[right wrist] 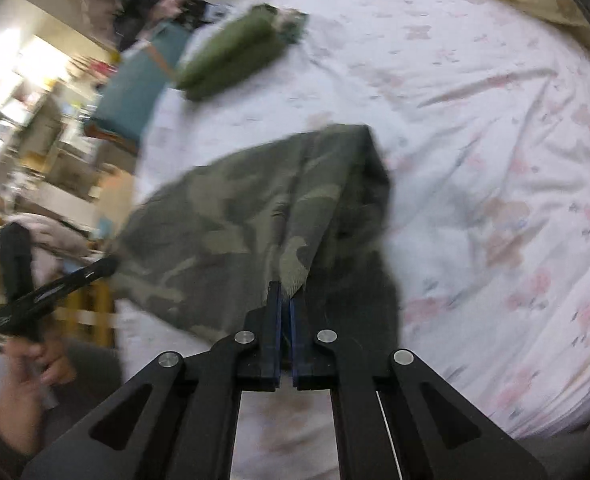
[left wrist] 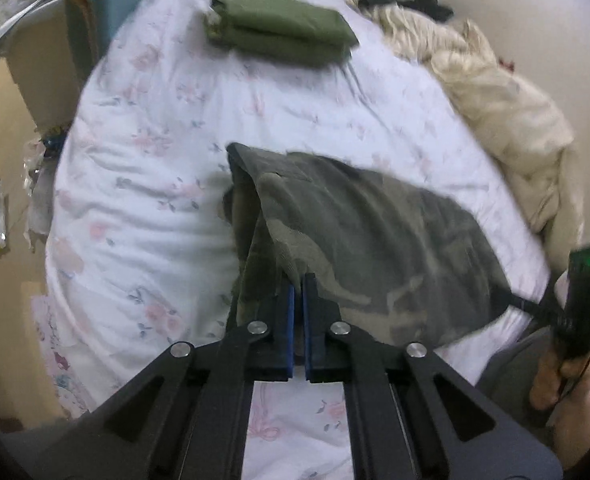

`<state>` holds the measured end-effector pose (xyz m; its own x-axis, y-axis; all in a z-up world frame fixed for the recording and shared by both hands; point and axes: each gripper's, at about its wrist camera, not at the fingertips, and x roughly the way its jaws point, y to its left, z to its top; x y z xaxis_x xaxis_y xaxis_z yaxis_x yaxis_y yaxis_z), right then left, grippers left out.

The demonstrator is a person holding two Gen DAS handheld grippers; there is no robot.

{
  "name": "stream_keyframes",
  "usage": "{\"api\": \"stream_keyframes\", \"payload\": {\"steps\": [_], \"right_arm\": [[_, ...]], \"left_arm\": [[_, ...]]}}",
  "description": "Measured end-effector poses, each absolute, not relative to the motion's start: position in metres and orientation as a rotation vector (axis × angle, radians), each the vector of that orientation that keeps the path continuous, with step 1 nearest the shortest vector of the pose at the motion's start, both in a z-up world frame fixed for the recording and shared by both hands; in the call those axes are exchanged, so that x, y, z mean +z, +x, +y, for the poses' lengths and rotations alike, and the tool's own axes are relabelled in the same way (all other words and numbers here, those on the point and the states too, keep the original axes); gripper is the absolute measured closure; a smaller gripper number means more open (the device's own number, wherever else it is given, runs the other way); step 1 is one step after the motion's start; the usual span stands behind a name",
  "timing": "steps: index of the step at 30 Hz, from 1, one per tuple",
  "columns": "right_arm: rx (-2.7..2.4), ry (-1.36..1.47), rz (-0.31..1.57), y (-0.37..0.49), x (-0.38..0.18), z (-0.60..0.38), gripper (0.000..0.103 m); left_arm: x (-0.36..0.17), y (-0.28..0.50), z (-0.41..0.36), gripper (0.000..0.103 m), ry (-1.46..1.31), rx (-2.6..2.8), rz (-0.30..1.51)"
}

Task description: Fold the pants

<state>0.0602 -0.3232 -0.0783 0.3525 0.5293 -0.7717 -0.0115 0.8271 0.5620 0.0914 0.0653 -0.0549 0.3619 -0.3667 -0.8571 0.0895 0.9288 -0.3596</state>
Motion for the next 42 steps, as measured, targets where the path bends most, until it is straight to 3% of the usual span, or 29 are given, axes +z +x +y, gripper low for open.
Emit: {"api": "stream_keyframes", "payload": {"steps": [3,5,8,12,14,17,19,21,29,38,39,40,41,42], "right_arm": [[0.343,0.503,1.241,0.047,-0.085,-0.314,0.101],[0.220,0.334,1.337,0.050,-0.107,-0.301,0.100],[0.171,0.210,1.460,0.063,-0.141,-0.283,0.100],[0.182,0.326,1.497,0.065,-0.141,-0.293,0.093],[0.159,0.377,1.459,0.063,-0.133,-0.305,0.088],[0.150,0.479,1.340,0.062,-0.113,-0.324,0.080],[0.177,0.514,1.231,0.066,-0.092,-0.331,0.056],[0.199,0.498,1.147,0.074,-0.074,-0.331,0.049],[0.314,0.482,1.066,0.163,-0.063,-0.322,0.052],[0.282,0.484,1.274,0.220,-0.131,-0.312,0.054],[0.288,0.498,1.274,0.218,-0.134,-0.313,0.057],[0.298,0.515,1.269,0.217,-0.135,-0.314,0.066],[0.294,0.510,1.263,0.216,-0.134,-0.317,0.074],[0.289,0.507,1.250,0.215,-0.132,-0.319,0.098]], "left_arm": [[-0.090,0.098,0.064,0.102,-0.233,-0.253,1.319],[-0.127,0.096,0.048,0.101,-0.172,-0.248,1.451],[-0.146,0.092,0.024,0.101,0.029,-0.219,1.467],[-0.130,0.093,0.036,0.088,0.064,-0.092,1.394],[-0.117,0.089,0.045,0.076,0.082,-0.024,1.383],[-0.092,0.085,0.060,0.068,-0.007,-0.028,1.345],[-0.077,0.085,0.065,0.055,-0.047,-0.039,1.282],[-0.066,0.093,0.071,0.047,-0.077,-0.051,1.223],[-0.085,0.188,0.074,0.047,-0.261,-0.083,1.226],[-0.137,0.235,0.055,0.048,-0.348,-0.133,1.267],[-0.139,0.236,0.050,0.051,-0.344,-0.174,1.270],[-0.141,0.236,0.045,0.061,-0.349,-0.218,1.272],[-0.142,0.236,0.040,0.084,-0.348,-0.251,1.277],[-0.139,0.234,0.035,0.094,-0.327,-0.262,1.264]]}}
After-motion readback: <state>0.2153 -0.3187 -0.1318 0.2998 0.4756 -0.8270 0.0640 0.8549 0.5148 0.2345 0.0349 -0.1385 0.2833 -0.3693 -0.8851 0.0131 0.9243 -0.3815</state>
